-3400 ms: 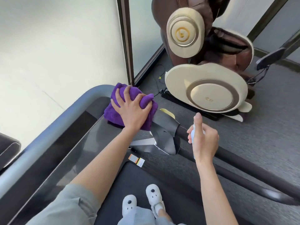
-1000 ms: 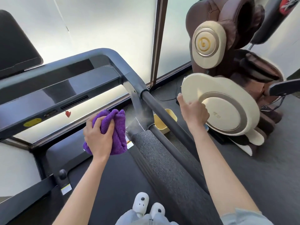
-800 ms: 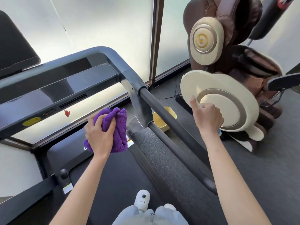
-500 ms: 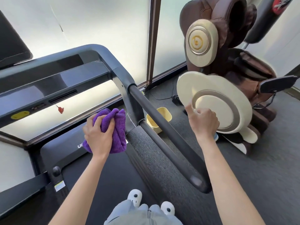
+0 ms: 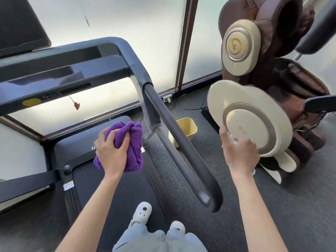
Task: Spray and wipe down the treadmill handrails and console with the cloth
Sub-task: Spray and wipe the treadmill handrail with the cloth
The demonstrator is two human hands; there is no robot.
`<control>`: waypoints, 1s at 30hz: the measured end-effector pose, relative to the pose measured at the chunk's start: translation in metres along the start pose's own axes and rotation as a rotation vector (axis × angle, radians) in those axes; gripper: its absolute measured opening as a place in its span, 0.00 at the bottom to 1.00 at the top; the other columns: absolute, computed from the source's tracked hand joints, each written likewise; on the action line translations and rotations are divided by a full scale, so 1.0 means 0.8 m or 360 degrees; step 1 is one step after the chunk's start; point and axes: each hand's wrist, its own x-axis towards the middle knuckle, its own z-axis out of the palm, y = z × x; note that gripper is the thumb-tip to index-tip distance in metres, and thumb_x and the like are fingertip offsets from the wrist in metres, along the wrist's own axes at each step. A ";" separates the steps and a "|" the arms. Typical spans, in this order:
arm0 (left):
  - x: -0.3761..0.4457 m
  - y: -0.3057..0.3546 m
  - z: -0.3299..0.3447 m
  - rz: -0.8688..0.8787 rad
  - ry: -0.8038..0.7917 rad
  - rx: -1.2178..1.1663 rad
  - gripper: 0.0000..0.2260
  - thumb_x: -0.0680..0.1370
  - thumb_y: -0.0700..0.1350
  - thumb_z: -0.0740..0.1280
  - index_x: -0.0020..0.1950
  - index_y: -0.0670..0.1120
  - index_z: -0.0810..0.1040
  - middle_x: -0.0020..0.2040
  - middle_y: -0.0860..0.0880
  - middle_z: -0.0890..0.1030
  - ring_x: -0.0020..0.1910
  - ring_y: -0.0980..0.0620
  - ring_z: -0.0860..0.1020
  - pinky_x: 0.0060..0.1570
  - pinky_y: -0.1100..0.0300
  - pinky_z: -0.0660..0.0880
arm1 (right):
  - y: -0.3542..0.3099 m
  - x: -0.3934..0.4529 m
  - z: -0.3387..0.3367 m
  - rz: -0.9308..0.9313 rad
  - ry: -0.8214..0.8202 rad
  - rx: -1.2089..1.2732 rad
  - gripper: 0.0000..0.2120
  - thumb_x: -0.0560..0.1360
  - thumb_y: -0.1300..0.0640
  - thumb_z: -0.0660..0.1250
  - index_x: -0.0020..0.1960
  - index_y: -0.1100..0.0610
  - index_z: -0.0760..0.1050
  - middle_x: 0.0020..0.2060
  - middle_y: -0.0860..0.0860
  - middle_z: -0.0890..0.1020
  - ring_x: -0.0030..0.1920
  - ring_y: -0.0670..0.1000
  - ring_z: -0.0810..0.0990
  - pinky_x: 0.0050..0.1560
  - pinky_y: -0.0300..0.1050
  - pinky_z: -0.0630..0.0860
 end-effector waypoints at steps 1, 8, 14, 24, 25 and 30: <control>-0.005 -0.001 0.000 -0.0007 0.0005 0.0002 0.09 0.78 0.47 0.69 0.56 0.46 0.82 0.61 0.47 0.76 0.59 0.42 0.70 0.58 0.56 0.63 | 0.003 -0.003 0.000 0.0000 -0.0030 0.0010 0.45 0.67 0.22 0.45 0.30 0.65 0.73 0.27 0.59 0.78 0.32 0.63 0.75 0.33 0.46 0.62; -0.033 0.001 0.004 -0.0013 0.0005 0.0039 0.10 0.78 0.49 0.69 0.56 0.46 0.81 0.61 0.46 0.76 0.59 0.42 0.70 0.57 0.54 0.64 | -0.008 -0.013 -0.004 -0.0042 -0.0109 0.0082 0.29 0.66 0.28 0.49 0.25 0.54 0.54 0.22 0.49 0.56 0.26 0.52 0.56 0.31 0.48 0.57; -0.043 0.001 0.002 -0.0054 0.0047 0.0055 0.09 0.77 0.46 0.70 0.55 0.45 0.82 0.62 0.47 0.76 0.60 0.41 0.70 0.59 0.56 0.62 | 0.024 -0.020 -0.009 -0.0016 -0.0018 0.0086 0.43 0.68 0.23 0.46 0.29 0.63 0.72 0.26 0.58 0.76 0.32 0.62 0.74 0.37 0.50 0.65; -0.060 0.007 0.016 -0.0032 -0.0037 0.0022 0.14 0.76 0.53 0.67 0.56 0.47 0.82 0.61 0.48 0.76 0.61 0.42 0.70 0.60 0.49 0.66 | 0.070 -0.079 -0.029 0.0109 -0.0121 0.0012 0.34 0.67 0.28 0.49 0.24 0.58 0.61 0.20 0.53 0.66 0.27 0.58 0.65 0.34 0.50 0.62; -0.062 0.009 0.018 -0.0028 -0.0044 0.0016 0.15 0.75 0.55 0.66 0.55 0.48 0.82 0.61 0.48 0.76 0.60 0.43 0.70 0.61 0.49 0.66 | 0.069 -0.081 -0.029 0.0110 -0.0123 0.0035 0.32 0.67 0.28 0.49 0.24 0.57 0.59 0.20 0.52 0.64 0.26 0.56 0.63 0.34 0.50 0.61; -0.074 0.010 0.015 -0.0028 -0.0032 0.0001 0.13 0.76 0.54 0.67 0.55 0.49 0.81 0.61 0.49 0.76 0.60 0.44 0.70 0.61 0.50 0.66 | 0.074 -0.079 -0.027 0.0104 -0.0092 0.0105 0.40 0.68 0.25 0.47 0.27 0.62 0.68 0.22 0.55 0.72 0.28 0.57 0.70 0.35 0.50 0.63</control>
